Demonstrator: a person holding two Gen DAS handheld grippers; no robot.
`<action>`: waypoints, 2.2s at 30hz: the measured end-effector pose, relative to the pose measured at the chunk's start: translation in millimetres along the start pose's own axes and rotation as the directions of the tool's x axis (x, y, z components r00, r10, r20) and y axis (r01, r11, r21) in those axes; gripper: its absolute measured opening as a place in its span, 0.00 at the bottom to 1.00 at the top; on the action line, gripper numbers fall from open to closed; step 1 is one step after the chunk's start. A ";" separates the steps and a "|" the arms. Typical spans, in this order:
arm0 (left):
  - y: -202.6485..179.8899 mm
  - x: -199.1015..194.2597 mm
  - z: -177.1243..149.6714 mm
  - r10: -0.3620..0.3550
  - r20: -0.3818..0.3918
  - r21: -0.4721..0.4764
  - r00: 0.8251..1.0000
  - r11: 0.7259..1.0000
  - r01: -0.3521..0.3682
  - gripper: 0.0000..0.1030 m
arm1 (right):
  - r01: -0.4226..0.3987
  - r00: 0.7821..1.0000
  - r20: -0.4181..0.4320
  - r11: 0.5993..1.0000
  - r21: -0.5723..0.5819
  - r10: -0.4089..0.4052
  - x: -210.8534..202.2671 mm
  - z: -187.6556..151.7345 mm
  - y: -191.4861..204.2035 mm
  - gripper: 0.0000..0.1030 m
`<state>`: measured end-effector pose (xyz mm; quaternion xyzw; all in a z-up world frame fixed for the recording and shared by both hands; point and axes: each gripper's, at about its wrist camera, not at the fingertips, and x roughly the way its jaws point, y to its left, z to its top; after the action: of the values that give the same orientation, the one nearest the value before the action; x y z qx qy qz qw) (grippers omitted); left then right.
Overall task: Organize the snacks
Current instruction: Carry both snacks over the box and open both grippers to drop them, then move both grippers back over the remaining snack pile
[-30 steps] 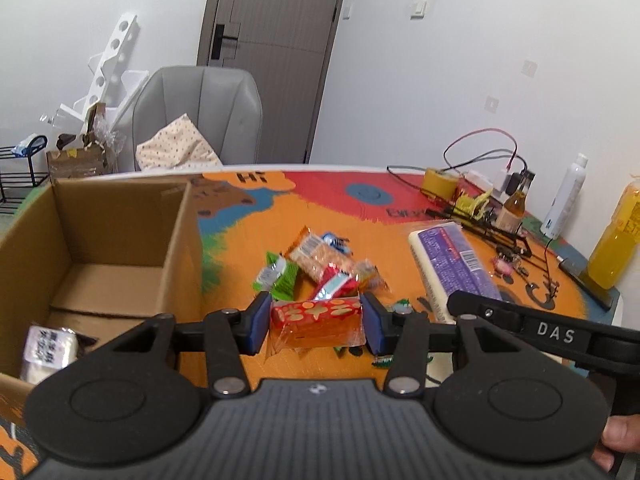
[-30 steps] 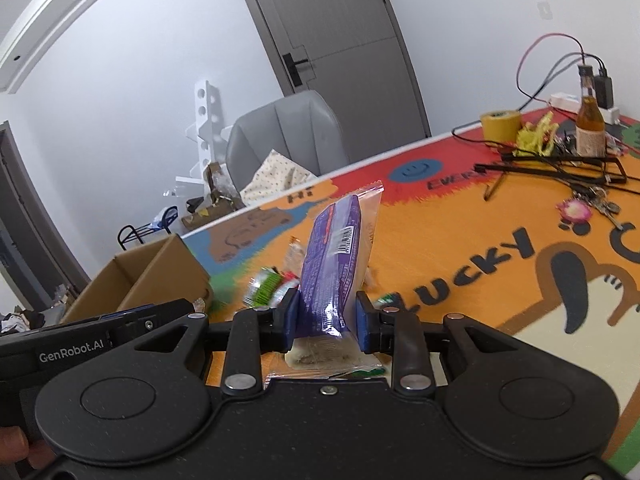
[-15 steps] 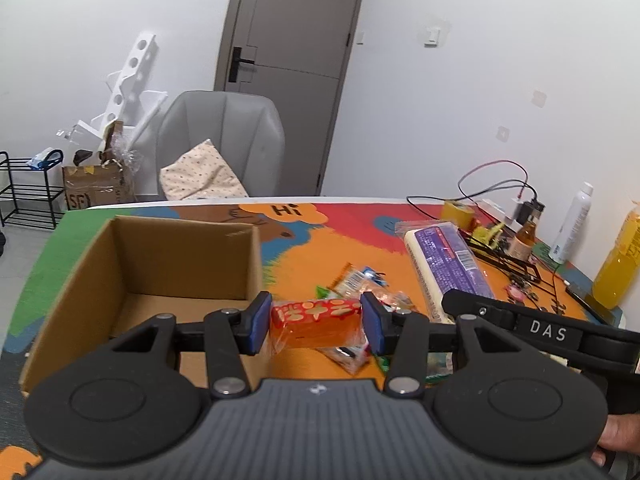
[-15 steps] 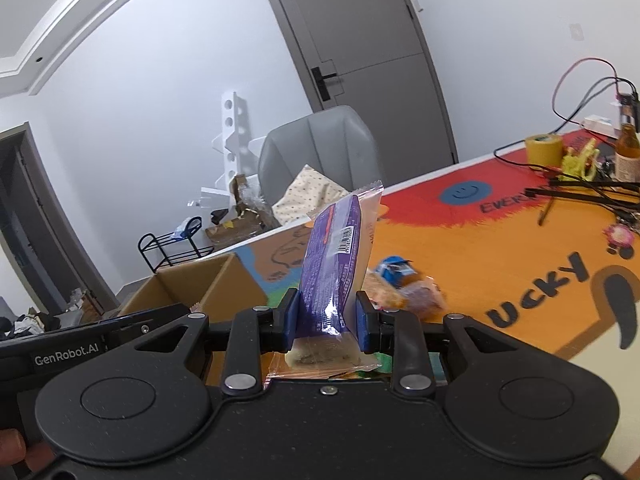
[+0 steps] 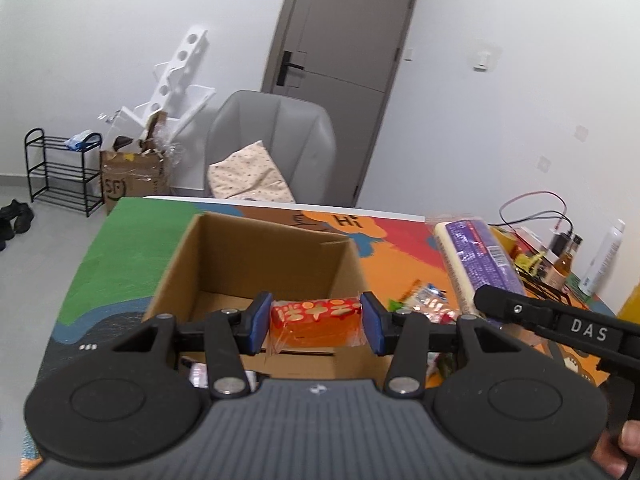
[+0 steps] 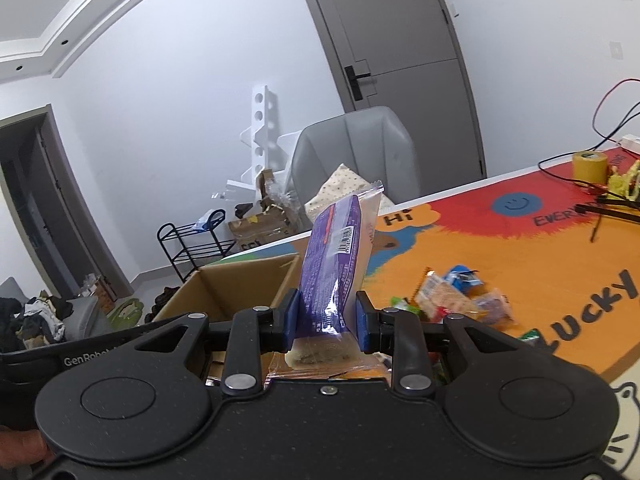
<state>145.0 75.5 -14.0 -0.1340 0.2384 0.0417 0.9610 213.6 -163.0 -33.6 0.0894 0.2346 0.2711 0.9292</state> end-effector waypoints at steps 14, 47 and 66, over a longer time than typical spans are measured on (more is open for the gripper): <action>33.9 -11.7 5.7 0.036 0.009 -0.052 0.999 0.998 -0.036 0.65 | -0.079 0.996 -0.037 0.997 -0.021 0.078 23.3 1.0 44.1 0.27; -39.4 6.7 -17.5 0.016 -0.086 0.045 0.996 0.999 -0.012 0.92 | 0.030 0.998 -0.061 0.996 0.088 -0.025 -25.0 -13.3 -41.4 0.80; -94.7 28.3 -27.5 -0.033 -0.154 0.096 0.988 0.994 0.048 0.95 | 0.093 0.995 -0.052 0.982 0.164 -0.085 -41.3 -21.9 -107.8 0.92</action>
<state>171.3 -22.7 -28.2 -0.0939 0.3100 0.0002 0.9461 222.1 -275.0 -68.3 0.1500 0.2809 0.2108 0.9242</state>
